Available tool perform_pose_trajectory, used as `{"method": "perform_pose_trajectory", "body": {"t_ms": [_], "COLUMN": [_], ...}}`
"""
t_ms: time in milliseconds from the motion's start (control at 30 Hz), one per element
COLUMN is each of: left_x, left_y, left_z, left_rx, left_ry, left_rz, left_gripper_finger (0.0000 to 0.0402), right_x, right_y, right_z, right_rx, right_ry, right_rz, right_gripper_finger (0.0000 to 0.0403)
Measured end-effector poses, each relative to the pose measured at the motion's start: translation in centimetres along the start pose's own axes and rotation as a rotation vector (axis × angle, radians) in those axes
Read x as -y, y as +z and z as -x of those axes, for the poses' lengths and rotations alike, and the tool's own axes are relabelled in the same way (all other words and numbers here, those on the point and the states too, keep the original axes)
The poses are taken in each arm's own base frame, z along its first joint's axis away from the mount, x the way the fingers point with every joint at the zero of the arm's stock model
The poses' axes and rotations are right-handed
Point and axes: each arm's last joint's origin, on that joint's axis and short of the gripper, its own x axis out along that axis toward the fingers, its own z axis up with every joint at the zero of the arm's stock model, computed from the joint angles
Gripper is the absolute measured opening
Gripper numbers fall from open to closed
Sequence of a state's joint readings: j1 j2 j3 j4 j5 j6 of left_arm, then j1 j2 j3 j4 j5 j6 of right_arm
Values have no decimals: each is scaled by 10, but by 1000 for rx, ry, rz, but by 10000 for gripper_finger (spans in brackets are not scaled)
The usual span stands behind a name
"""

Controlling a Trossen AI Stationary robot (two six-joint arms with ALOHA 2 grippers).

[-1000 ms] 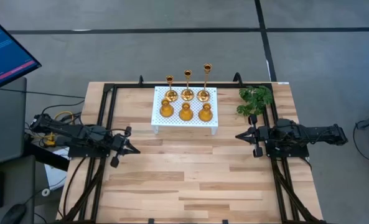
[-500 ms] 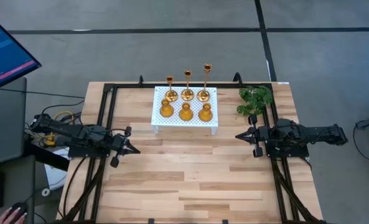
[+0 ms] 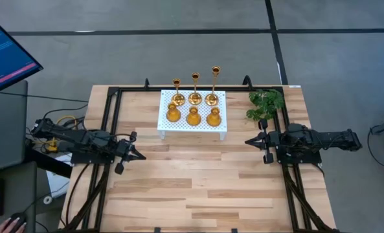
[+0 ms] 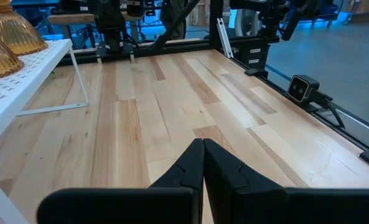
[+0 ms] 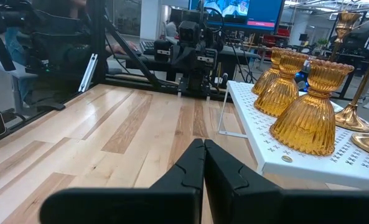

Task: Pick & Place candle stick holders
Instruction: Return to Home Position

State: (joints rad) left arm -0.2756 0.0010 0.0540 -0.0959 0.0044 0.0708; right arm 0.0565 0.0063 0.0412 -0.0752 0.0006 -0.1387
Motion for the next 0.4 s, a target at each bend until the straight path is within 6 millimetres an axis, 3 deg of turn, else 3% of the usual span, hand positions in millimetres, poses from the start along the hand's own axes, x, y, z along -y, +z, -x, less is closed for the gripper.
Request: {"method": "perform_pose_trajectory", "body": {"t_ms": [400], "left_x": [0], "left_y": [1], "left_z": [0], "left_rx": [7], "left_ry": [0], "left_rz": [0], "left_gripper_finger": [8], "right_x": [0], "right_y": [0], "right_z": [0], "right_rx": [0], "right_ry": [0], "right_rz": [0], "right_gripper_finger": [0]}}
